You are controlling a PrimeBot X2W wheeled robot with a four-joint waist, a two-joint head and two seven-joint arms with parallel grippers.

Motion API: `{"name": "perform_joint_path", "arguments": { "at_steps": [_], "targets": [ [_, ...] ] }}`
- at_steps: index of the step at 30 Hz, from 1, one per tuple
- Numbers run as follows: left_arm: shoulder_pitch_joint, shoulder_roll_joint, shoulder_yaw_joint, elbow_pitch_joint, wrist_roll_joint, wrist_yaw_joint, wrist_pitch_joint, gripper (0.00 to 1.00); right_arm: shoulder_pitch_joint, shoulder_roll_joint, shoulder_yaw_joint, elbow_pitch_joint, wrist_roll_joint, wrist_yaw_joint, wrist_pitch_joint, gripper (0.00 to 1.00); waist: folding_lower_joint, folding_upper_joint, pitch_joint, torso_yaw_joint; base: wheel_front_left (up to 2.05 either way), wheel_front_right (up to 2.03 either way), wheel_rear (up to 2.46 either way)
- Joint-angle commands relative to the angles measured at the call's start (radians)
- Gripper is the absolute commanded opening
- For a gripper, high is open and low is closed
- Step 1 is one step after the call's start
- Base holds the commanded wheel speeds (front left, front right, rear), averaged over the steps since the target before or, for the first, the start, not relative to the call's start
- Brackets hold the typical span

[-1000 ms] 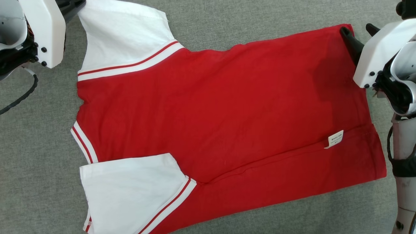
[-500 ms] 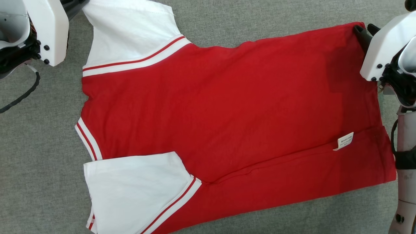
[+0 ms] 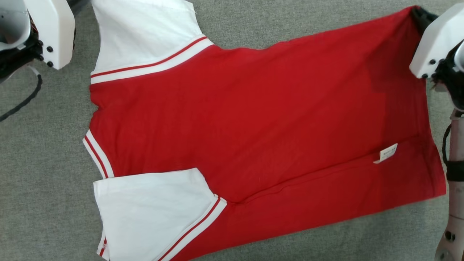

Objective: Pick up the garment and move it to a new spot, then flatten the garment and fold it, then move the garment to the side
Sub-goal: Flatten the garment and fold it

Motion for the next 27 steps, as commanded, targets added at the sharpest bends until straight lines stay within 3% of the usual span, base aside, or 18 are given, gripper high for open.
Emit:
{"name": "perform_joint_path", "arguments": {
  "at_steps": [1, 8, 13, 19, 27],
  "targets": [
    [-0.025, 0.005, 0.0, -0.001, 0.016, 0.0, -0.019, 0.0, -0.019, -0.005, -0.011, -0.005, 0.0, -0.002, -0.024, 0.0, -0.0001, 0.0, -0.001, 0.0, 0.0, 0.0, 0.0],
    [-0.075, 0.005, 0.0, 0.002, 0.07, 0.0, -0.156, 0.0, -0.056, 0.004, -0.067, -0.005, 0.091, -0.002, -0.093, 0.0, -0.0001, 0.0, -0.02, 0.017, 0.0, 0.0, 0.0],
    [-0.091, 0.006, -0.001, -0.026, 0.102, 0.0, -0.288, 0.0, -0.06, -0.051, -0.054, -0.009, 0.145, -0.002, -0.118, 0.0, -0.0001, 0.0, -0.049, 0.046, 0.0, 0.0, 0.0],
    [-0.001, 0.072, 0.0, -0.162, 0.113, 0.0, -0.309, 0.0, 0.019, -0.134, -0.035, -0.066, 0.188, -0.002, -0.07, 0.0, -0.0001, 0.0, -0.087, 0.085, 0.0, 0.0, 0.0],
    [0.139, 0.165, 0.0, -0.338, 0.032, 0.0, -0.371, 0.0, 0.182, -0.211, -0.054, -0.173, 0.26, -0.002, -0.022, 0.0, -0.0001, 0.0, -0.149, 0.138, 0.0, 0.0, 0.0]
  ]
}}
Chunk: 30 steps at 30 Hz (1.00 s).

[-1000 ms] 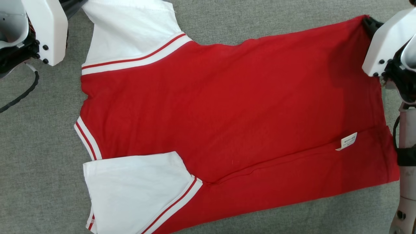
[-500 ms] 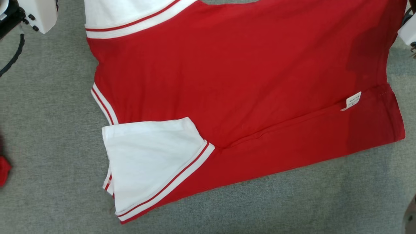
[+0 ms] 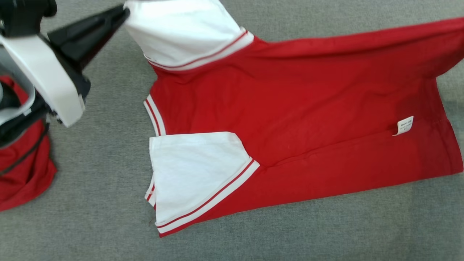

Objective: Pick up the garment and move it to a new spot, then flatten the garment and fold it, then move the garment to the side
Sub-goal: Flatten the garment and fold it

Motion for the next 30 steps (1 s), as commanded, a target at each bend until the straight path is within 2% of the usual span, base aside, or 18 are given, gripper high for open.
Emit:
{"name": "perform_joint_path", "arguments": {
  "at_steps": [1, 11, 18, 24, 30],
  "targets": [
    [0.037, 0.02, 0.002, -0.037, -0.018, 0.001, -0.008, 0.0, 0.038, -0.012, -0.012, -0.02, 0.013, -0.002, 0.011, 0.0, 0.0, 0.0, -0.023, 0.021, 0.0, 0.0, 0.0],
    [0.193, 0.123, 0.002, -0.233, -0.134, 0.001, -0.018, 0.0, 0.217, -0.029, -0.078, -0.13, 0.042, -0.002, 0.066, 0.0, 0.0, 0.0, -0.058, 0.065, 0.0, 0.0, 0.0],
    [0.307, 0.158, 0.002, -0.327, -0.137, 0.038, -0.058, 0.0, 0.329, -0.027, -0.124, -0.198, 0.051, -0.002, 0.067, 0.0, 0.0, 0.0, -0.079, 0.071, 0.0, 0.0, 0.0],
    [0.448, 0.148, 0.002, -0.38, -0.114, 0.089, -0.121, 0.0, 0.408, -0.029, -0.165, -0.223, 0.047, -0.002, 0.041, 0.0, 0.0, 0.0, -0.081, 0.067, 0.0, 0.0, 0.0],
    [0.558, 0.108, 0.002, -0.36, -0.107, 0.101, -0.16, 0.0, 0.458, -0.014, -0.186, -0.2, 0.023, -0.002, 0.006, 0.0, 0.0, 0.0, -0.072, 0.069, 0.0, 0.0, 0.0]
  ]
}}
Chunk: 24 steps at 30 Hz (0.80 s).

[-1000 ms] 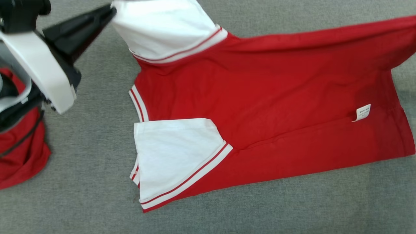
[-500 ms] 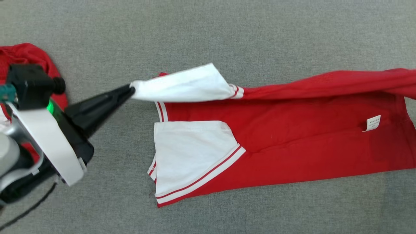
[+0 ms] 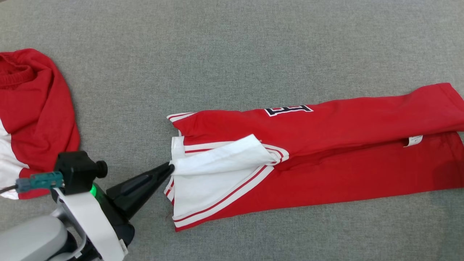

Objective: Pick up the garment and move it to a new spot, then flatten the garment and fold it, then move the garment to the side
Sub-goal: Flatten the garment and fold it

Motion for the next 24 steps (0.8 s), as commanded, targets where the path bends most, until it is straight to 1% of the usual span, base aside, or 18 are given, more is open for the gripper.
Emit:
{"name": "perform_joint_path", "arguments": {
  "at_steps": [1, 5, 9, 10, 11, 12, 13, 14, 15, 16, 17, 21, 22, 24],
  "targets": [
    [0.018, -0.007, 0.002, 0.012, 0.006, 0.006, -0.008, 0.0, 0.015, -0.001, -0.003, 0.012, -0.007, -0.002, -0.011, 0.0, 0.0, -0.0001, 0.001, 0.001, 0.0, 0.0, 0.0],
    [0.074, -0.051, 0.002, 0.052, 0.023, 0.012, -0.028, 0.0, 0.03, 0.008, 0.008, 0.052, -0.003, -0.002, -0.045, 0.0, 0.0, -0.0001, 0.0, 0.0, 0.0, 0.0, 0.0],
    [0.114, -0.093, 0.002, 0.111, 0.055, 0.041, -0.044, 0.0, 0.032, 0.017, 0.018, 0.098, 0.014, -0.002, -0.069, 0.0, 0.0, -0.0001, -0.006, -0.002, 0.0, 0.0, 0.0],
    [0.122, -0.103, 0.002, 0.125, 0.064, 0.046, -0.046, 0.04, 0.033, 0.019, 0.019, 0.11, 0.015, -0.002, -0.074, 0.05, 0.0, -0.0001, -0.009, -0.001, 0.0, 0.0, 0.0],
    [0.128, -0.112, 0.003, 0.137, 0.073, 0.054, -0.048, 0.2, 0.035, 0.019, 0.018, 0.117, 0.016, -0.002, -0.083, 0.34, 0.0, -0.0001, -0.012, 0.0, 0.0, 0.0, 0.0],
    [0.133, -0.121, 0.002, 0.148, 0.078, 0.059, -0.051, 0.29, 0.037, 0.022, 0.014, 0.125, 0.015, -0.002, -0.092, 0.98, 0.0, -0.0001, -0.017, 0.001, 0.0, 0.0, 0.0],
    [0.14, -0.131, 0.003, 0.157, 0.079, 0.064, -0.055, 0.47, 0.041, 0.025, 0.011, 0.131, 0.014, -0.002, -0.104, 1.0, 0.0, -0.0001, -0.023, 0.001, 0.0, 0.0, 0.0],
    [0.149, -0.139, 0.007, 0.164, 0.076, 0.07, -0.06, 0.67, 0.046, 0.029, 0.006, 0.135, 0.011, -0.002, -0.119, 1.0, 0.0, -0.0001, -0.029, 0.003, 0.0, 0.0, 0.0],
    [0.157, -0.145, 0.012, 0.169, 0.074, 0.075, -0.063, 0.88, 0.055, 0.034, 0.0, 0.139, 0.01, -0.002, -0.131, 1.0, 0.0, -0.0001, -0.037, 0.003, 0.0, 0.0, 0.0],
    [0.163, -0.151, 0.016, 0.173, 0.076, 0.084, -0.068, 1.0, 0.065, 0.039, -0.002, 0.14, 0.011, -0.002, -0.141, 1.0, 0.0, -0.0001, -0.046, 0.004, 0.0, 0.0, 0.0],
    [0.173, -0.155, 0.023, 0.175, 0.077, 0.096, -0.071, 1.0, 0.075, 0.044, -0.008, 0.138, 0.014, -0.002, -0.154, 1.0, 0.0, -0.0001, -0.056, 0.004, 0.0, 0.0, 0.0],
    [0.234, -0.176, 0.113, 0.152, 0.115, 0.2, -0.086, 1.0, 0.156, 0.078, -0.013, 0.098, 0.034, -0.002, -0.264, 1.0, 0.0, -0.0001, -0.108, 0.007, 0.0, 0.0, 0.0],
    [0.255, -0.192, 0.165, 0.138, 0.135, 0.232, -0.087, 1.0, 0.176, 0.092, -0.009, 0.09, 0.042, -0.002, -0.297, 1.0, 0.0, -0.0001, -0.118, 0.008, 0.0, 0.0, 0.0],
    [0.327, -0.236, 0.269, 0.116, 0.17, 0.281, -0.086, 1.0, 0.219, 0.108, 0.01, 0.081, 0.049, -0.002, -0.354, 1.0, 0.0, -0.0001, -0.134, 0.011, 0.0, 0.0, 0.0]
  ]
}}
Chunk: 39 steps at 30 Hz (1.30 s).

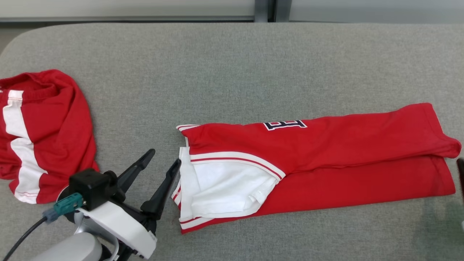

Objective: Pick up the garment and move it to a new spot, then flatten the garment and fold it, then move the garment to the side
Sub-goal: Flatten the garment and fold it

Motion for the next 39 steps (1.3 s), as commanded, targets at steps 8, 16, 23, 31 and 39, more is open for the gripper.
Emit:
{"name": "perform_joint_path", "arguments": {
  "at_steps": [8, 16, 23, 31, 39],
  "targets": [
    [0.3, -0.224, 0.369, -0.017, 0.273, 0.104, -0.002, 1.0, 0.106, 0.094, 0.045, 0.057, 0.001, -0.001, -0.261, 1.0, 0.0, 0.0, -0.07, 0.032, 0.0, 0.0, 0.0],
    [0.487, -0.422, 0.57, 0.032, 0.588, 0.081, -0.002, 1.0, 0.047, 0.125, -0.034, 0.201, -0.026, -0.001, -0.388, 1.0, 0.0, 0.0, -0.122, 0.097, 0.0, 0.0, 0.0],
    [0.566, -0.524, 0.648, 0.088, 0.715, -0.021, -0.002, 1.0, -0.052, 0.065, -0.102, 0.345, -0.114, -0.001, -0.334, 1.0, 0.0, 0.0, -0.141, 0.154, 0.0, 0.0, 0.0],
    [0.572, -0.6, 0.684, 0.127, 0.797, -0.129, -0.002, 1.0, -0.143, 0.016, -0.121, 0.492, -0.214, -0.001, -0.218, 1.0, 0.0, 0.0, -0.121, 0.175, 0.0, 0.0, 0.0],
    [0.562, -0.653, 0.734, 0.16, 0.839, -0.206, -0.002, 1.0, -0.132, 0.069, -0.105, 0.561, -0.203, -0.002, -0.196, 1.0, 0.0, 0.0, -0.096, 0.161, 0.0, 0.0, 0.0]
  ]
}}
